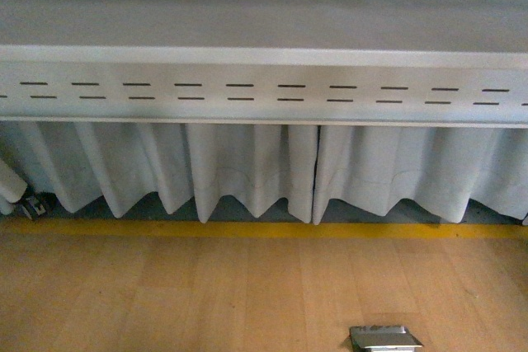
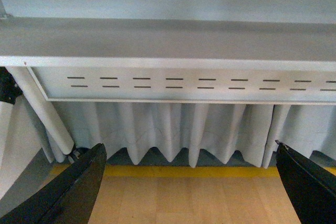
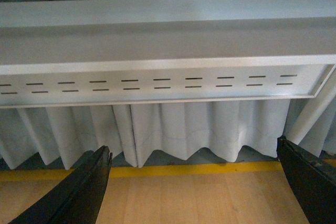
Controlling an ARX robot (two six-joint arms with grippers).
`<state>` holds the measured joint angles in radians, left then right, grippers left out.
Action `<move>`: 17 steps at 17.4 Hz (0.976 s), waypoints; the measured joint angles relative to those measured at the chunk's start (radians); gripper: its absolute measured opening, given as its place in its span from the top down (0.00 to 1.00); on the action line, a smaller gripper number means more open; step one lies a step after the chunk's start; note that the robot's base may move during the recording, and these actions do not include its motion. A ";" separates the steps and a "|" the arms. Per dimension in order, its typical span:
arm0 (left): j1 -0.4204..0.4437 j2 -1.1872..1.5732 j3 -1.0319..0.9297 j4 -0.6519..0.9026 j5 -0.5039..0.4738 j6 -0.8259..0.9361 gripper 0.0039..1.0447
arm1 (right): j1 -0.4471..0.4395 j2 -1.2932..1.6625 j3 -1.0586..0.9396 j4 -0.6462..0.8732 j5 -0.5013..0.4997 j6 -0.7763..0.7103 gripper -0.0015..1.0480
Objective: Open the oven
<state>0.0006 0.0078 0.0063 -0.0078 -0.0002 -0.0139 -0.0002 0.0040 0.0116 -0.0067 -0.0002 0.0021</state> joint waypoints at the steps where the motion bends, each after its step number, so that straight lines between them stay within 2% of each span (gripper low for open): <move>1: 0.000 0.000 0.000 0.001 0.000 0.000 0.06 | 0.000 0.000 0.000 0.000 0.000 0.000 0.06; 17: 0.000 0.000 0.000 0.004 0.000 0.004 0.06 | 0.000 0.000 0.000 0.003 0.000 -0.002 0.06</move>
<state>0.0006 0.0078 0.0063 -0.0036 -0.0006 -0.0101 -0.0002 0.0040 0.0116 -0.0032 0.0002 0.0002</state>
